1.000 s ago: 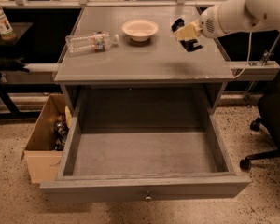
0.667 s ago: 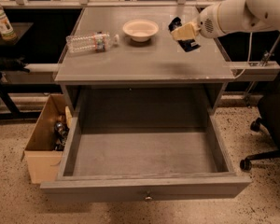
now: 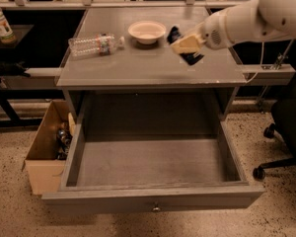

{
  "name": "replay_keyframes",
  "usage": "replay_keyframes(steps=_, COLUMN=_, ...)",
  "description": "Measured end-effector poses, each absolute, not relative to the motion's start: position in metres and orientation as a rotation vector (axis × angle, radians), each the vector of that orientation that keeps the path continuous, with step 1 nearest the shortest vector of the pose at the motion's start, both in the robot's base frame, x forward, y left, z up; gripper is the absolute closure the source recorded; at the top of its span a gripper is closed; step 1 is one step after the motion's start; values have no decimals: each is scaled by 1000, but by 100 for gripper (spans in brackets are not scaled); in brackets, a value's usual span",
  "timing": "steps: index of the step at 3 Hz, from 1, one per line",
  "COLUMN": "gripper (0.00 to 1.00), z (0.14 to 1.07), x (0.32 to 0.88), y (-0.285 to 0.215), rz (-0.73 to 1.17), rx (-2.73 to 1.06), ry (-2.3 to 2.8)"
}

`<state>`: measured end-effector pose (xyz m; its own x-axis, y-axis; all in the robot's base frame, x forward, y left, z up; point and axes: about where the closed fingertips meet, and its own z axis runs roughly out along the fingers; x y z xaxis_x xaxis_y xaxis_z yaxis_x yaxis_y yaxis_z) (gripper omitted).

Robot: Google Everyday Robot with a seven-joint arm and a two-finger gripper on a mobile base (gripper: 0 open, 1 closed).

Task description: Place rxbar blueberry into top drawer

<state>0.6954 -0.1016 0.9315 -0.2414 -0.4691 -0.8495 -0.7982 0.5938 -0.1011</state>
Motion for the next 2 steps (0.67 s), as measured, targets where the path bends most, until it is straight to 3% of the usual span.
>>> replay_keyframes(steps=1, gripper=100, z=905, x=629, y=-45, rz=506, rx=-1277, ry=1803)
replay_keyframes(steps=2, gripper=100, z=888, x=618, y=-30, rz=523, rx=-1336, ry=1789)
